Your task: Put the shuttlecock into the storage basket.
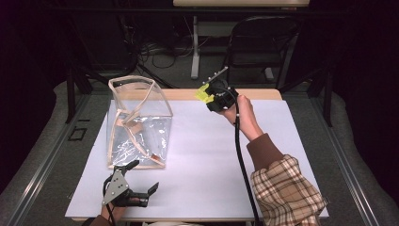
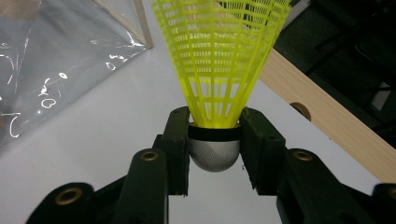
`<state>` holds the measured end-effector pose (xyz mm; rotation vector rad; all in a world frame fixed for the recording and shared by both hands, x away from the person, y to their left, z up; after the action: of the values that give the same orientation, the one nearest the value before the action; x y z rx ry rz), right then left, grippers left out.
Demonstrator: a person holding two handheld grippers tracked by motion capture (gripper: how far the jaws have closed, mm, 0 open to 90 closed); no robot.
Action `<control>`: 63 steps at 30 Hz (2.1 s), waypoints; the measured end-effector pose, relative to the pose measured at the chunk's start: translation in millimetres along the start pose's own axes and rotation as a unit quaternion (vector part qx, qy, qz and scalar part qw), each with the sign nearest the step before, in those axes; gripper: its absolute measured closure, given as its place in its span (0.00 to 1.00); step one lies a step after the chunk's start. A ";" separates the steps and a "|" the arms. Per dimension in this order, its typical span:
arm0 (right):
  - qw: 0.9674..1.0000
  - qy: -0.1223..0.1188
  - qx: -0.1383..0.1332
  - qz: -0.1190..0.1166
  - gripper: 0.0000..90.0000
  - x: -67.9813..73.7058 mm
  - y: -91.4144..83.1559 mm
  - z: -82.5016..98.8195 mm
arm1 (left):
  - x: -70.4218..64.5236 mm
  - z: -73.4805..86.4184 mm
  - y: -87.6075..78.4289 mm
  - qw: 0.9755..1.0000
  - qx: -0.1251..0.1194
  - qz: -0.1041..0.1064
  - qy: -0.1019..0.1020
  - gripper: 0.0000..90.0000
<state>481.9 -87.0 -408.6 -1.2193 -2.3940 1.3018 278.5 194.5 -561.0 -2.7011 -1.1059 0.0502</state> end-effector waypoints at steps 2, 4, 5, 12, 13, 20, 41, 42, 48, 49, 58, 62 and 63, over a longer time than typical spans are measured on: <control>1.000 -0.002 0.000 -0.001 0.72 1.2 -0.1 -1.9 | 0.1 -0.1 0.0 1.000 0.000 0.000 0.001 0.00; 1.000 -0.004 0.000 -0.002 0.72 2.3 -0.3 -3.8 | 0.1 -0.1 -0.1 1.000 0.000 0.000 0.001 0.00; 1.000 -0.006 -0.001 -0.002 0.72 2.8 -0.2 -4.7 | 0.1 -0.1 -0.1 1.000 0.000 0.000 0.000 0.00; 1.000 -0.011 -0.006 -0.006 0.72 7.2 0.1 -11.7 | 0.0 -0.2 -0.3 1.000 -0.001 0.000 0.001 0.00; 1.000 -0.012 -0.005 -0.006 0.72 8.1 -0.1 -12.8 | 0.1 -0.3 -0.3 1.000 -0.001 0.000 0.001 0.00; 1.000 -0.020 -0.011 -0.008 0.72 11.6 1.3 -18.9 | -0.1 -0.3 -0.3 1.000 -0.001 0.001 0.001 0.00; 0.999 -0.027 -0.019 -0.015 0.72 19.6 3.4 -34.4 | 0.0 -0.3 -0.4 1.000 -0.001 0.001 0.000 0.00; 0.999 -0.030 -0.019 -0.015 0.72 19.9 3.5 -35.1 | 0.0 -0.3 -0.4 1.000 -0.001 0.001 0.000 0.00; 0.999 -0.031 -0.025 -0.016 0.72 22.3 4.2 -39.4 | -0.1 -0.3 -0.5 1.000 -0.001 0.001 0.000 0.00; 0.999 -0.032 -0.023 -0.016 0.72 22.6 3.6 -40.3 | 0.0 -0.3 -0.5 1.000 -0.001 0.001 0.000 0.00; 0.999 -0.038 -0.029 -0.017 0.72 26.8 3.8 -47.1 | 0.1 -0.5 -0.8 1.000 -0.001 0.001 0.001 0.00; 0.999 -0.044 -0.028 -0.017 0.72 28.8 4.5 -49.2 | 0.0 -0.5 -0.7 1.000 -0.001 0.001 0.000 0.00; 0.999 -0.043 -0.029 -0.016 0.72 29.4 4.5 -49.8 | 0.0 -0.4 -0.5 1.000 -0.002 0.002 0.000 0.00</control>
<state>489.1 -33.1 -388.4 -1.1556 -2.5169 1.3113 278.1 194.7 -560.5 -2.7058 -1.1020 0.0487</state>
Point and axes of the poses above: each handheld gripper's, and its own axes: y roughly forward along the jaws, z roughly out of its underside, x roughly to its left, the point moved 4 cm from there along y, roughly forward along the jaws, and after that the axes turned 4 degrees about -y, right-handed, at the moved point
